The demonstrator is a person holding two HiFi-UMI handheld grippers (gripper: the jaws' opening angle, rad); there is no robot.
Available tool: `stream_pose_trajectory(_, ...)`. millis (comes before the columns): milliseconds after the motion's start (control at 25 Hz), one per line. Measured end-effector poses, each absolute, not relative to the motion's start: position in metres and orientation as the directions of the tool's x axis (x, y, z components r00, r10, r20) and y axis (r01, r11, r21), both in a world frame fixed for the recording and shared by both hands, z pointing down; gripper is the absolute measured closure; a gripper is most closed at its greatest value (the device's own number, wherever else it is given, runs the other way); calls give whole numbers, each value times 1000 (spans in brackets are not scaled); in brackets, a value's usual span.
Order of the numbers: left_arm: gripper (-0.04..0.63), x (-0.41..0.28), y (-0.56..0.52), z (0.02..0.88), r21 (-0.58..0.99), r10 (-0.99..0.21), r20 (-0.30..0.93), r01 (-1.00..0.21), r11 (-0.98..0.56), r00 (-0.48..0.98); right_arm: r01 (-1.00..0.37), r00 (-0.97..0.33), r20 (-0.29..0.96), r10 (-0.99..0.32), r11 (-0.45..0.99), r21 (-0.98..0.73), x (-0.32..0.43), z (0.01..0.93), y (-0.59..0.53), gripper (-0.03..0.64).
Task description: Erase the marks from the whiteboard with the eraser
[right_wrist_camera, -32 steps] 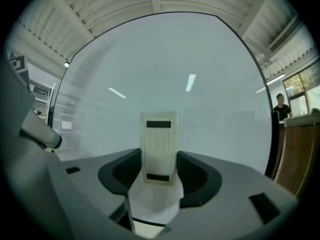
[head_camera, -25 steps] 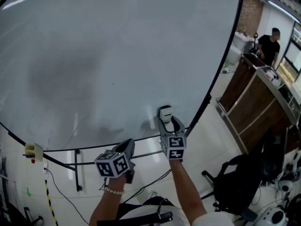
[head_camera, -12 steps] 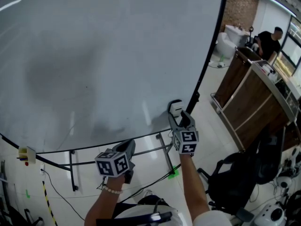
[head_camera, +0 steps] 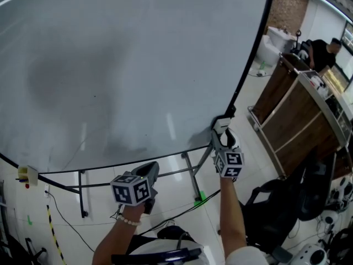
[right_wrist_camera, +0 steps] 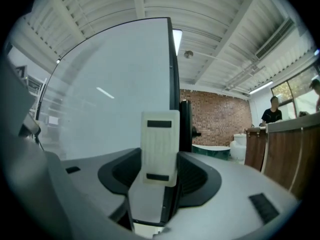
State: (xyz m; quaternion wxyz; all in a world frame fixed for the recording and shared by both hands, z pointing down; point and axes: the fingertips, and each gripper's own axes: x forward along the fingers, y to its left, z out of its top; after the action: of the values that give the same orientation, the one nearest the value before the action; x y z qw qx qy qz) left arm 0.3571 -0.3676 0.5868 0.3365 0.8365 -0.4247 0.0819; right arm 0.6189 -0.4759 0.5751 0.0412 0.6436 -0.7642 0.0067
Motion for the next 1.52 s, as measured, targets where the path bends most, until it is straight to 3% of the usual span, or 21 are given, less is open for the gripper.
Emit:
stream_pose_trajectory(360,607,346,-360,615,522,-637,459,-768,-370,619,-984,-172,112,-979,177,35,616,648,-477,367)
stream_pose_trajectory(680,607,311,-357,624,525,-673,469,-793,-309,572,-989,-145,117,-983,148,20,574,649,-472,368)
stream_pose_trajectory(1160,607,246,-334,632,567,-712,456,-791,-231,534,-971,-209,138,-968,223,93,459,650,-454,370)
stream_pose_trajectory(1520,607,174,-307,640,586,-741,458,-794,-164,491,-965,-250,132,-959,258,50,366,652,-439,370)
